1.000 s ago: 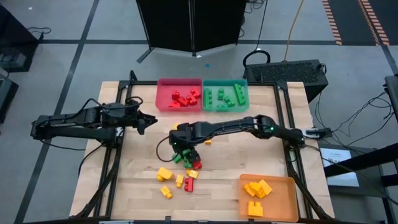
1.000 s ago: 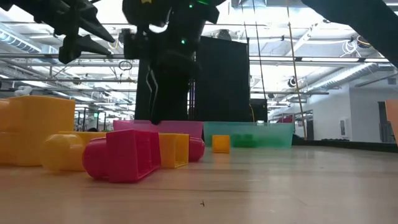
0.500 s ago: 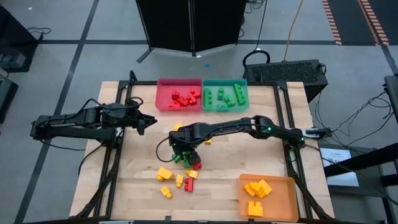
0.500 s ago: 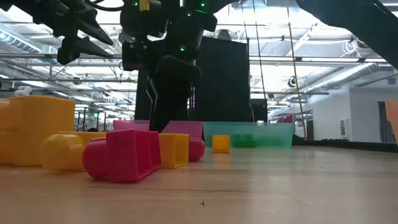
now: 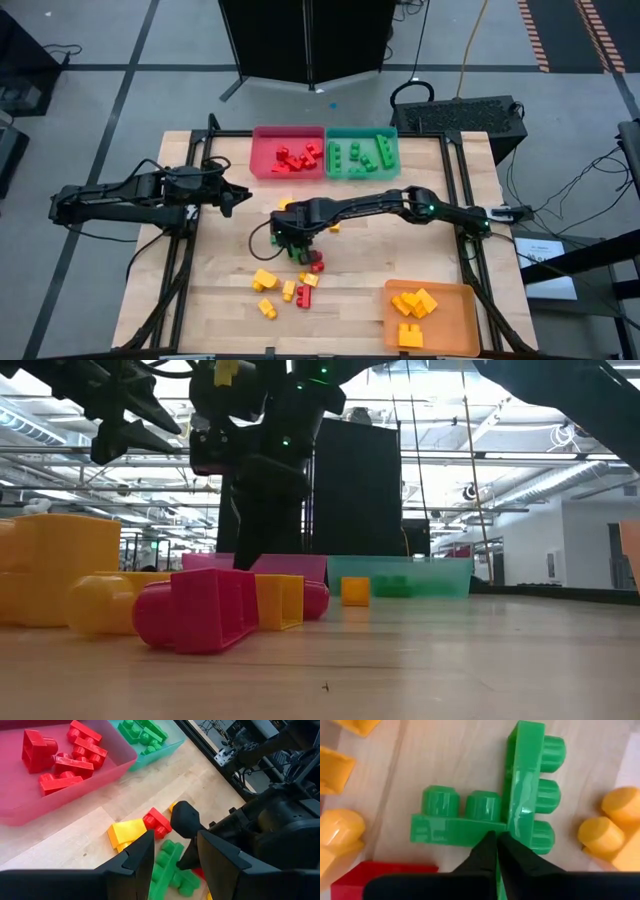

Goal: Sort blocks
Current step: Put the green game piece into the green bin

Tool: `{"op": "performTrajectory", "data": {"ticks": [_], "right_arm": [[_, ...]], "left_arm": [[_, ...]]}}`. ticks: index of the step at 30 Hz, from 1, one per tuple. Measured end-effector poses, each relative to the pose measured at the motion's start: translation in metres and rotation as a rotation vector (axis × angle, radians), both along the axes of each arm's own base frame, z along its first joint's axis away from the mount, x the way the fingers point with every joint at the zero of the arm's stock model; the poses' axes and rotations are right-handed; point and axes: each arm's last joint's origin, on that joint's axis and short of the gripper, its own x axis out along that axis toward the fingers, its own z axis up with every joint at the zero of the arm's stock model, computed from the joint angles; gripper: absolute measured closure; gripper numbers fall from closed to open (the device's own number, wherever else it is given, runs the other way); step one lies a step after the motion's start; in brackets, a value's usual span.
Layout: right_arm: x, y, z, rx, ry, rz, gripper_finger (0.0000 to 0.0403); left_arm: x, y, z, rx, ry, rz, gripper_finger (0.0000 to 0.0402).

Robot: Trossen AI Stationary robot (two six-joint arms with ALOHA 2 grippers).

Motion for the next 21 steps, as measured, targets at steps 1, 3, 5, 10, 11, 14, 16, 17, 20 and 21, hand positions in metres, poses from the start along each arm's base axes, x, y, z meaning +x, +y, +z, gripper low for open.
{"op": "performTrajectory", "data": {"ticks": [1, 3, 5, 10, 11, 14, 16, 17, 20, 21], "right_arm": [[0.000, 0.000, 0.005, 0.001, -0.004, -0.022, 0.0385], [0.001, -0.001, 0.011, -0.010, -0.004, -0.056, 0.0372], [0.000, -0.002, 0.019, -0.037, 0.001, -0.080, 0.0362], [0.000, 0.000, 0.048, -0.032, -0.043, -0.081, 0.0348], [-0.001, 0.001, 0.054, -0.031, -0.045, -0.080, 0.0345], [-0.007, 0.000, 0.060, -0.005, -0.004, -0.081, 0.0330], [-0.008, -0.002, 0.052, 0.034, 0.034, -0.073, 0.0312], [-0.008, -0.002, 0.047, 0.053, 0.042, -0.071, 0.0300], [-0.008, -0.002, 0.039, 0.070, 0.045, -0.079, 0.0257], [-0.008, -0.002, 0.037, 0.069, 0.044, -0.079, 0.0241]], "left_arm": [[0.000, 0.000, 0.000, 0.000, 0.000, 0.000, 0.0249], [0.000, 0.000, 0.000, 0.000, 0.002, 0.000, 0.0249], [0.000, 0.000, 0.000, 0.000, 0.004, 0.000, 0.0249], [-0.001, 0.000, -0.001, -0.007, 0.015, -0.010, 0.0249], [-0.001, -0.001, -0.002, -0.008, 0.019, -0.011, 0.0249], [-0.002, -0.001, -0.003, -0.011, 0.036, -0.014, 0.0249], [-0.002, -0.001, -0.003, -0.015, 0.036, -0.021, 0.0249], [-0.002, -0.001, -0.003, -0.015, 0.036, -0.021, 0.0249], [-0.002, -0.001, -0.003, -0.015, 0.035, -0.022, 0.0249], [-0.002, -0.001, -0.003, -0.015, 0.035, -0.022, 0.0249]]}}
